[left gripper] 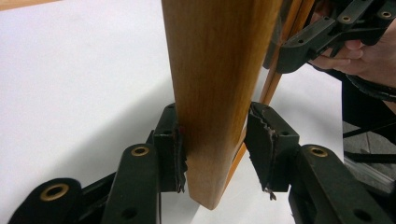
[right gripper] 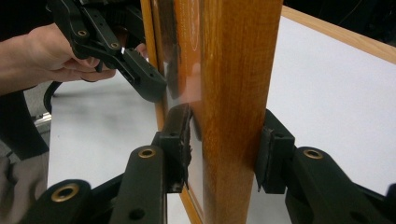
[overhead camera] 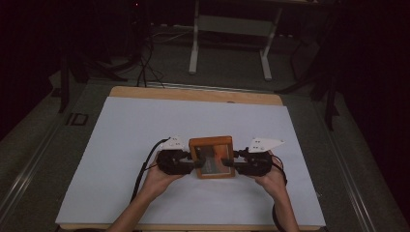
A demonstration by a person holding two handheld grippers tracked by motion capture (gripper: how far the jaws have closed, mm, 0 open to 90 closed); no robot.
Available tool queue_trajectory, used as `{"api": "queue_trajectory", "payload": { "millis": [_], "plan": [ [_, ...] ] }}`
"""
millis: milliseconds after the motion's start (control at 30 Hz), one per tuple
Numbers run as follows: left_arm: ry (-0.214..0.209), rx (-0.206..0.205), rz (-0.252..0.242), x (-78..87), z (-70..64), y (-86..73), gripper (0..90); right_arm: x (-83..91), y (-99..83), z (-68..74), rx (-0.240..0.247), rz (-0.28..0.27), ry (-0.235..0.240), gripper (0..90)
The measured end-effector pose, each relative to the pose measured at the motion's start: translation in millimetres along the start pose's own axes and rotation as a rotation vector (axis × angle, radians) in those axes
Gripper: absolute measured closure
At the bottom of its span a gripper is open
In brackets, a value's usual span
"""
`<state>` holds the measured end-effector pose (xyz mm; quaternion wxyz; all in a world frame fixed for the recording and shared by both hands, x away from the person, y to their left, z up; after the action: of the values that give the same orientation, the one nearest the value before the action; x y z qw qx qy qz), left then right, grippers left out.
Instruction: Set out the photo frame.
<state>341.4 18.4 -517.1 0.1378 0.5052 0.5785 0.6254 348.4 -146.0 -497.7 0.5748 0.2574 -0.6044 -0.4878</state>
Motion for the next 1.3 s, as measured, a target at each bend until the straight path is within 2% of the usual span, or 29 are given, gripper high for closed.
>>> {"api": "queue_trajectory", "payload": {
  "millis": [600,1300],
  "plan": [
    [0.018,0.008,-0.002,14.9,7.6,5.1,58.8,-12.5,7.6,2.9,-0.046,-0.021,-0.004,60.0],
    [0.034,0.033,-0.036,28.6,13.6,12.9,59.2,-19.9,14.1,3.6,-0.105,-0.068,0.016,59.6]
  ]
}}
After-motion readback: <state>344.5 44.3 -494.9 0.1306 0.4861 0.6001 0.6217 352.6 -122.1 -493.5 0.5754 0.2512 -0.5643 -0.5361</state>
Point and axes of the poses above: each handheld gripper's, and its own axes: x roughly backward along the jaws, y roughly out of its top, z roughly to its left, the point moved 8 cm from there along -x, roughly forward along the jaws, and after that the axes turned 7 degrees about y, right-handed, at the moved point
